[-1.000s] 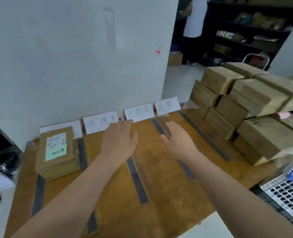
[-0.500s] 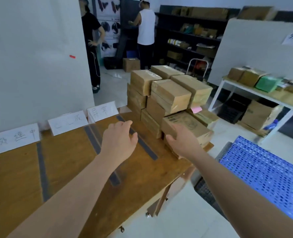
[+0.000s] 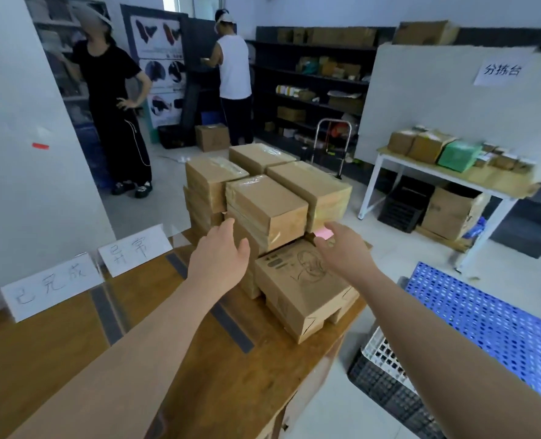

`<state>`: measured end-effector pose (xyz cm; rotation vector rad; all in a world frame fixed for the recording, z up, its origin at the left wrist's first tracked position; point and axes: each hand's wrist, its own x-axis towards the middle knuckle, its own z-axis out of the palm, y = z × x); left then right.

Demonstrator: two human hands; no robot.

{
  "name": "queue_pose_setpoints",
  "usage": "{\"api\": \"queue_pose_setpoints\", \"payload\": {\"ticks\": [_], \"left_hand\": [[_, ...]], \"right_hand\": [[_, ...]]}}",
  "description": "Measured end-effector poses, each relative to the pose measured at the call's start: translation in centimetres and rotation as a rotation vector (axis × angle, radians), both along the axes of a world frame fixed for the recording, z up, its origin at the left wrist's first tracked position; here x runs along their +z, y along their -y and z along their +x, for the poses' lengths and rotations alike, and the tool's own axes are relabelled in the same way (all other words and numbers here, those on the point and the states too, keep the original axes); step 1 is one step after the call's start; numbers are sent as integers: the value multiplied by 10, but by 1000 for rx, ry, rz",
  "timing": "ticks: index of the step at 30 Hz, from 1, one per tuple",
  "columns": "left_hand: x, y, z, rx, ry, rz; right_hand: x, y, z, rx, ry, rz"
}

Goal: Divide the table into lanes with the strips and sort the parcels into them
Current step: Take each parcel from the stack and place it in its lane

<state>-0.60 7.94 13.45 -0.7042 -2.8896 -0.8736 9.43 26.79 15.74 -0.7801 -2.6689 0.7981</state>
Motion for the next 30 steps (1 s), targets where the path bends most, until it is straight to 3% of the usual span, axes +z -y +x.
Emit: {"api": "queue_pose_setpoints", "payload": {"ticks": [9, 20, 23, 27, 30], "left_hand": [[6, -60, -65, 87, 327, 129], [-20, -101, -78, 245, 864, 515], [-24, -107, -75, 294, 883, 657], [-24, -109, -60, 358, 803, 698], [-26, -104, -42, 409, 734, 739]], "right_hand": [[6, -34, -69, 62, -26, -84], [-6, -66, -95, 222, -21, -90], [-7, -72, -96, 255, -48, -85], [-14, -87, -95, 294, -103, -137], [-22, -95, -90, 308, -146, -292]]}}
